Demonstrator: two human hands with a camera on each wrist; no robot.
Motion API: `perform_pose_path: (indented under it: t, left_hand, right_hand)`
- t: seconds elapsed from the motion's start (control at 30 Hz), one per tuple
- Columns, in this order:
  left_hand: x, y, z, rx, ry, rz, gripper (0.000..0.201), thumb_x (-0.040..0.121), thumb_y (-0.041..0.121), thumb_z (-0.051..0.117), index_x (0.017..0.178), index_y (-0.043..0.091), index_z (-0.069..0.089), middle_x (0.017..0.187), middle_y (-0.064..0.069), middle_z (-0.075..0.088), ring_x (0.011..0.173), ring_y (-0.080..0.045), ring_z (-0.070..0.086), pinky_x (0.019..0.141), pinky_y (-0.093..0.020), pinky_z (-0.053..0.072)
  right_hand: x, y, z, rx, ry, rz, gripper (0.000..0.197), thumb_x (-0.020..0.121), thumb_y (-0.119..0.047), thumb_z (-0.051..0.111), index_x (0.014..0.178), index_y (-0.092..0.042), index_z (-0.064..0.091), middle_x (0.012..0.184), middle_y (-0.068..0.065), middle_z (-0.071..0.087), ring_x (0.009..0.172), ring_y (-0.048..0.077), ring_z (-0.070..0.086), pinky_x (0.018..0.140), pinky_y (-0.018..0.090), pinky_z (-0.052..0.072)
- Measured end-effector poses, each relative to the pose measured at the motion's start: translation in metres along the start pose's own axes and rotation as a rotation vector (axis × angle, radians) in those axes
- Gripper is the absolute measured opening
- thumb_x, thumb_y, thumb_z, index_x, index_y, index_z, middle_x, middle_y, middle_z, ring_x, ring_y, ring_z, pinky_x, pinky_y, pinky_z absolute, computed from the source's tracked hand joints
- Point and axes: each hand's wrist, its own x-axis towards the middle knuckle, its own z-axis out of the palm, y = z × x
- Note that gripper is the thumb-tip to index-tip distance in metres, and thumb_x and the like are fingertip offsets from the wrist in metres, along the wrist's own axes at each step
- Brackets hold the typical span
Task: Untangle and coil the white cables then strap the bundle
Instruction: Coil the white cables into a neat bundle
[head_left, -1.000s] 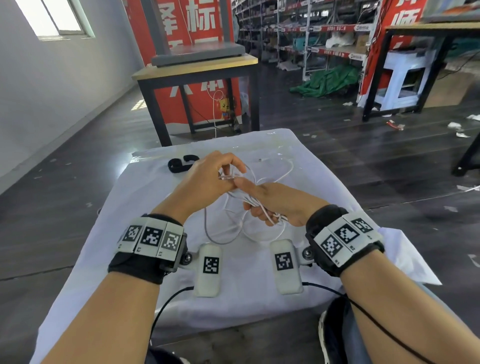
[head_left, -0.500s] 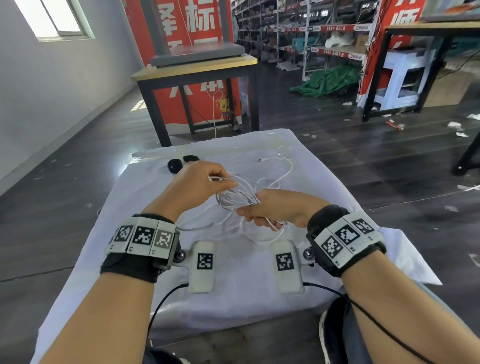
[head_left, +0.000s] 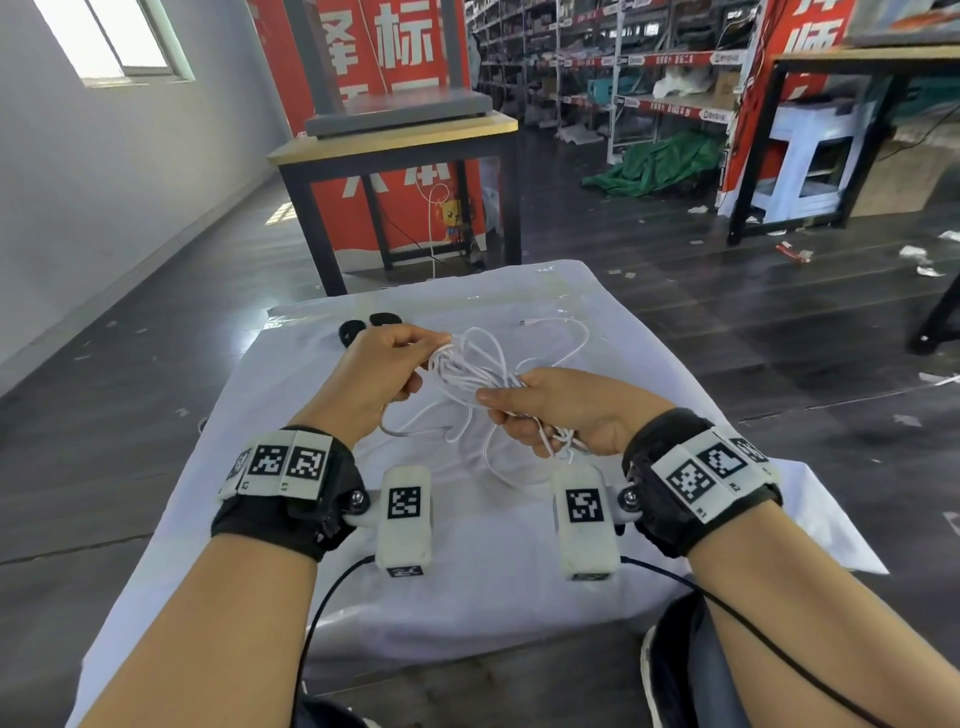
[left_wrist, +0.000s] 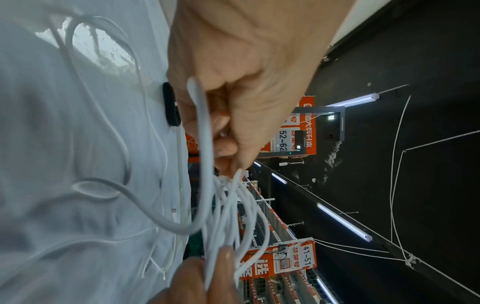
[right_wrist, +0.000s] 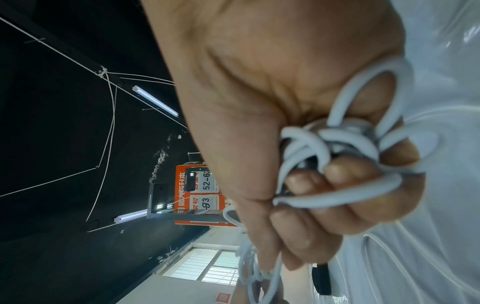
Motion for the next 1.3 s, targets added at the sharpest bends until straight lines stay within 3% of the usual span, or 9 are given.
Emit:
perform_pose_path:
  t: [0.2, 0.4, 0.53, 0.67, 0.77, 0.9, 1.0, 1.13, 1.3]
  left_hand:
    - [-0.001, 0.003, 0.002, -0.156, -0.061, -0.076, 0.022, 0.093, 0.029, 0.061, 0.099, 0.011, 0.072, 0.072, 0.001, 0.057, 0.044, -0.005, 0.038, 0.037, -0.014, 0.026]
    - [-0.004, 0.009, 0.001, -0.384, -0.104, -0.198, 0.014, 0.092, 0.020, 0.062, 0.098, 0.009, 0.069, 0.064, 0.003, 0.051, 0.042, -0.002, 0.040, 0.037, -0.011, 0.033]
    - [-0.007, 0.014, 0.001, -0.608, -0.176, -0.273, 0.014, 0.093, 0.020, 0.060, 0.092, 0.009, 0.069, 0.059, 0.002, 0.053, 0.054, -0.007, 0.055, 0.053, -0.019, 0.053]
    - [-0.012, 0.021, 0.006, -0.773, -0.272, -0.231, 0.012, 0.097, 0.009, 0.051, 0.090, 0.011, 0.061, 0.062, -0.002, 0.053, 0.061, -0.014, 0.064, 0.084, -0.050, 0.057]
    - [-0.014, 0.026, 0.016, -0.664, -0.190, -0.201, 0.010, 0.098, 0.010, 0.050, 0.098, 0.009, 0.060, 0.080, -0.007, 0.058, 0.072, -0.018, 0.066, 0.084, -0.048, 0.057]
    - [-0.010, 0.023, 0.033, -0.386, -0.146, -0.160, 0.032, 0.098, 0.039, 0.049, 0.115, 0.014, 0.061, 0.116, -0.005, 0.062, 0.105, -0.017, 0.064, 0.093, -0.035, 0.053]
    - [-0.012, 0.022, 0.042, -0.328, -0.228, -0.114, 0.040, 0.096, 0.047, 0.048, 0.115, 0.015, 0.063, 0.114, 0.000, 0.067, 0.106, -0.013, 0.065, 0.091, -0.028, 0.052]
    - [-0.015, 0.025, 0.043, -0.368, -0.150, -0.057, 0.020, 0.098, 0.023, 0.053, 0.103, 0.010, 0.067, 0.106, -0.003, 0.072, 0.103, -0.018, 0.067, 0.090, -0.030, 0.054]
    - [-0.017, 0.031, 0.044, -0.179, -0.165, -0.095, 0.051, 0.087, 0.060, 0.053, 0.108, 0.014, 0.064, 0.105, 0.000, 0.068, 0.093, -0.013, 0.068, 0.077, -0.026, 0.057]
  right_hand:
    - [0.004, 0.002, -0.002, 0.196, 0.073, -0.011, 0.030, 0.096, -0.032, 0.054, 0.074, -0.012, 0.052, 0.048, -0.003, 0.042, 0.042, 0.008, 0.033, 0.038, 0.017, 0.031]
    - [0.010, 0.001, -0.009, 0.679, 0.118, -0.045, 0.032, 0.096, -0.033, 0.052, 0.071, -0.014, 0.048, 0.044, -0.006, 0.038, 0.036, 0.006, 0.034, 0.034, 0.016, 0.032]
    - [0.013, -0.001, -0.013, 0.960, 0.089, -0.054, 0.040, 0.097, -0.038, 0.047, 0.064, -0.018, 0.041, 0.042, -0.008, 0.036, 0.035, 0.005, 0.031, 0.035, 0.015, 0.033]
    - [0.015, 0.000, -0.019, 1.117, 0.096, -0.057, 0.059, 0.098, -0.042, 0.044, 0.045, -0.014, 0.046, 0.039, -0.007, 0.038, 0.031, 0.005, 0.036, 0.036, 0.012, 0.037]
    - [0.016, 0.000, -0.020, 1.119, 0.134, -0.051, 0.067, 0.098, -0.043, 0.042, 0.039, -0.013, 0.047, 0.036, -0.006, 0.038, 0.029, 0.006, 0.037, 0.036, 0.011, 0.037]
    - [0.017, 0.000, -0.016, 1.048, 0.188, -0.031, 0.066, 0.098, -0.042, 0.043, 0.039, -0.013, 0.044, 0.035, -0.005, 0.036, 0.027, 0.007, 0.034, 0.036, 0.010, 0.035]
    - [0.016, 0.001, -0.013, 1.012, 0.195, 0.010, 0.058, 0.096, -0.042, 0.048, 0.046, -0.013, 0.043, 0.036, -0.004, 0.036, 0.027, 0.007, 0.033, 0.035, 0.011, 0.035]
    - [0.016, 0.002, -0.011, 0.990, 0.219, 0.016, 0.044, 0.096, -0.039, 0.052, 0.060, -0.015, 0.040, 0.039, -0.005, 0.038, 0.029, 0.006, 0.032, 0.034, 0.013, 0.033]
    - [0.017, 0.003, -0.007, 0.868, 0.257, -0.022, 0.039, 0.096, -0.035, 0.053, 0.066, -0.013, 0.044, 0.039, -0.004, 0.041, 0.029, 0.006, 0.033, 0.033, 0.015, 0.033]
